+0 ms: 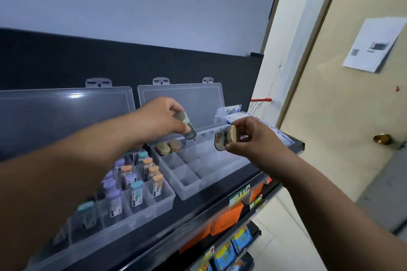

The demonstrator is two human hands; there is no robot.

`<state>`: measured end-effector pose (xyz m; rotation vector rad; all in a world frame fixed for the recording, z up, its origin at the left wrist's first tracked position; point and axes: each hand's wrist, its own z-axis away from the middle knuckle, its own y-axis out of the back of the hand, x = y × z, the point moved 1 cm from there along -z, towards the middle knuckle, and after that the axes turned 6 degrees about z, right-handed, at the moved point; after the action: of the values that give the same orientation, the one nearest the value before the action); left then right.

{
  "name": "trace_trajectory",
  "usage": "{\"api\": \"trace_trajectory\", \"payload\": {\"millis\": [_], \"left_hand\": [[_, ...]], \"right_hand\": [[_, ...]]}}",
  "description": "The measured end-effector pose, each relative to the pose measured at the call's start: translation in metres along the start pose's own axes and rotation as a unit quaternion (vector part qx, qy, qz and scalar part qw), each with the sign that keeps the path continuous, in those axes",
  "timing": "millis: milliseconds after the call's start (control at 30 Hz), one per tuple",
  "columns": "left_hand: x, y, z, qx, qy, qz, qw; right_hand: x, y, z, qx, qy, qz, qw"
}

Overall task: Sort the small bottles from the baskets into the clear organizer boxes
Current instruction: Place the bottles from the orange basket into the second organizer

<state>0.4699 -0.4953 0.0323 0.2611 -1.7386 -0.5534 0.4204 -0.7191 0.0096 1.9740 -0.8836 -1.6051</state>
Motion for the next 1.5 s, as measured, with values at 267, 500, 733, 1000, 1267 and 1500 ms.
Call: {"api": "trace_trajectory", "payload": {"millis": [267,500,733,1000,1267,1500], "left_hand": [[-0.014,-0.020,-0.032,0.024,0.007,-0.076,0.997],[-0.021,-0.053,-0.070,0.050,0.063,-0.101,0.992],[-0.030,-0.078,-0.099,0.061,0.113,-0.176,0.976],[-0.044,-0.097,-0.112,0.039,0.177,-0.253,0.950],[-0.059,-0.101,-0.114,0.040,0.226,-0.267,0.936],[-0.046,-0.091,-0.091,0.073,0.207,-0.286,0.933]], "right_hand": [[0.018,-0.011,-0.080,-0.040,0.074,0.074,0.994],[0.046,-0.026,-0.140,-0.131,0.108,0.099,0.981],[0.064,-0.047,-0.184,-0.224,0.169,0.111,0.954],[0.075,-0.071,-0.210,-0.307,0.249,0.203,0.896],[0.075,-0.077,-0.220,-0.335,0.277,0.238,0.868],[0.058,-0.062,-0.207,-0.313,0.286,0.239,0.874]]}}
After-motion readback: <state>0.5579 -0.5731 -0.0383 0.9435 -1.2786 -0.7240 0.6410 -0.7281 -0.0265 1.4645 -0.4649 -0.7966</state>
